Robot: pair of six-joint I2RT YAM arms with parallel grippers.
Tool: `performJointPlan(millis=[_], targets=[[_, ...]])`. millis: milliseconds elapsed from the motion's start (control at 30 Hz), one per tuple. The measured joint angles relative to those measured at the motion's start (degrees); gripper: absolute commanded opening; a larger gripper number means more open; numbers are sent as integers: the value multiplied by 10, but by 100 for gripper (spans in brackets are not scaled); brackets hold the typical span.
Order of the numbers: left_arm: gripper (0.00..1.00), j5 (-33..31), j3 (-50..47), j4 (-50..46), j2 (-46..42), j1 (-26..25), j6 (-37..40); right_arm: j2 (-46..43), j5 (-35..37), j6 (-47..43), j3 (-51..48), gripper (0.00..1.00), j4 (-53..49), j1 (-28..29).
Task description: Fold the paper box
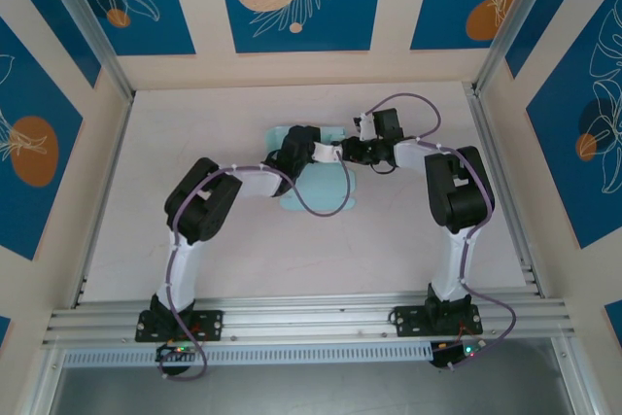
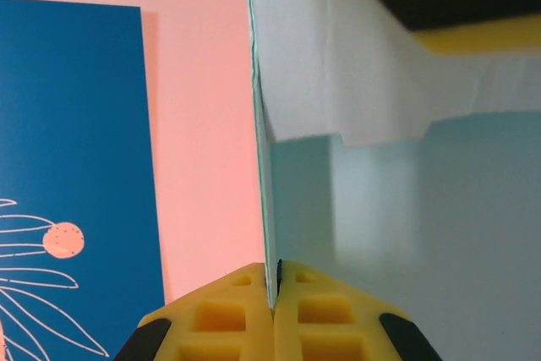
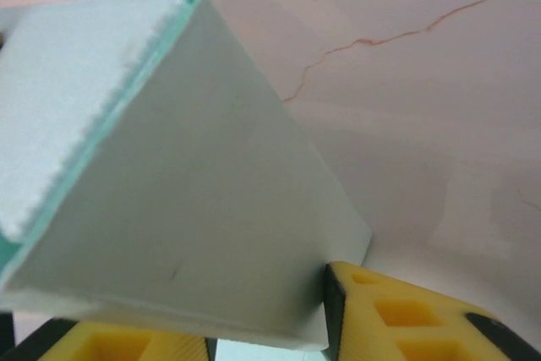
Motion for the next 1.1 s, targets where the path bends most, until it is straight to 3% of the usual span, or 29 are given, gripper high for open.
performJointPlan(millis=[267,433,667,900,1100], targets=[[9,12,43,-96,-8,5,-38,-3,60,-3,0,18,6,14],[49,43,49,-135,-21,2,-57,-4,111,-3,0,9,12,29],[88,78,45,-213,-60,0,-124,-10,172,2,0,5,9,47],[100,86,27,-245,-166,0,-261,-36,238,2,-7,2,-21,57],[100,42,31,-296,-259,12,-472,-70,273,2,-18,0,-38,63]])
